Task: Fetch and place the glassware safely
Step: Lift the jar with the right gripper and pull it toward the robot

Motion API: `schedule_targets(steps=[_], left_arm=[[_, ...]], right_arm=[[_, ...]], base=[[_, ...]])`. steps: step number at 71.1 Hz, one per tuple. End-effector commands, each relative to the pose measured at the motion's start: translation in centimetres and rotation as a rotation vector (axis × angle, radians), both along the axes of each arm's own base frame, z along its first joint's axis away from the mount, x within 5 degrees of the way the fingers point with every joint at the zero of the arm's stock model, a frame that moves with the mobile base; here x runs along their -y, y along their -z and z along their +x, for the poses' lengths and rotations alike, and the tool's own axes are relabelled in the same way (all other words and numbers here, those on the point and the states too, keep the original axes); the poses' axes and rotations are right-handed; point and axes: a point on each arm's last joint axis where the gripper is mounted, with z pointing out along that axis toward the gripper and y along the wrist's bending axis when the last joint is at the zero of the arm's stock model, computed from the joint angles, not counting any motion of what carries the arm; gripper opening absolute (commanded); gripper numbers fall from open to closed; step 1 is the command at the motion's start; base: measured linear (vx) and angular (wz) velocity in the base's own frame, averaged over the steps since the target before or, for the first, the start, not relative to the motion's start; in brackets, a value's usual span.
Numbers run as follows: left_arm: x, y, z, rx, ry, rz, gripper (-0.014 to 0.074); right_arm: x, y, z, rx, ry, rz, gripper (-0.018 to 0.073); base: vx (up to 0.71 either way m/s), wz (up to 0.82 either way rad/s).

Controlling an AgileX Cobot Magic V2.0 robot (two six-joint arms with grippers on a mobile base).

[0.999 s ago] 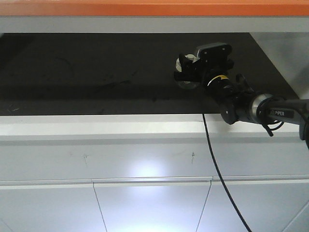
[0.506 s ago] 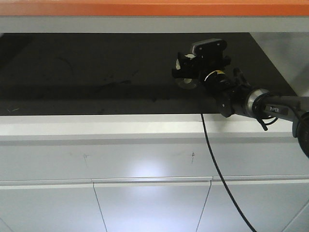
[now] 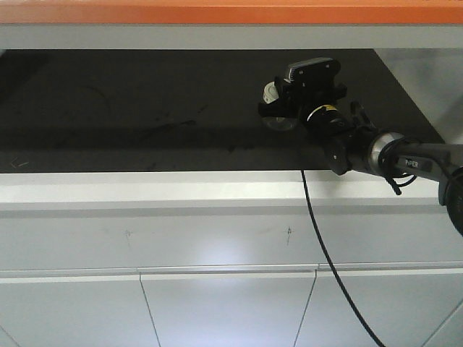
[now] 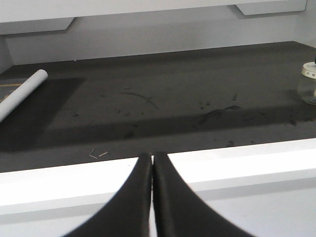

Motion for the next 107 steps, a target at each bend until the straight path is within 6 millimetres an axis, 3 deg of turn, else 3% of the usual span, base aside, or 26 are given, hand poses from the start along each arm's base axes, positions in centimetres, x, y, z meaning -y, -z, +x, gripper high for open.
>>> schedule_targets(steps=[1,19,52,65,107], left_arm=[[0.0,-1.5,0.0,0.092,-0.002,-0.014,-0.0007],[0.0,-1.5,0.0,0.092,-0.002,-0.014,-0.0007],[0.0,-1.5,0.0,0.092,-0.002,-0.01,-0.0007],[0.0,-1.5,0.0,0.092,-0.002,-0.01,-0.0007],[0.0,-1.5,0.0,0.092,-0.002,-0.01,-0.0007]], right_arm=[[0.1,-4.0,-0.2,0.115,-0.003,0.018,-0.0008],[0.3,-4.3,-1.6,0.188,-0.017,0.05,-0.0003],[0.8,-9.0,-4.0,0.264,-0.018,0.065,-0.0003],[0.8,-9.5,-4.2,0.226,-0.015,0.056,-0.0003],[-4.5,-9.2,-5.8,0.192,-0.129,0.058,-0.0003]], base=[[0.0,0.0],[0.0,0.0],[0.0,0.0],[0.0,0.0],[0.0,0.0]])
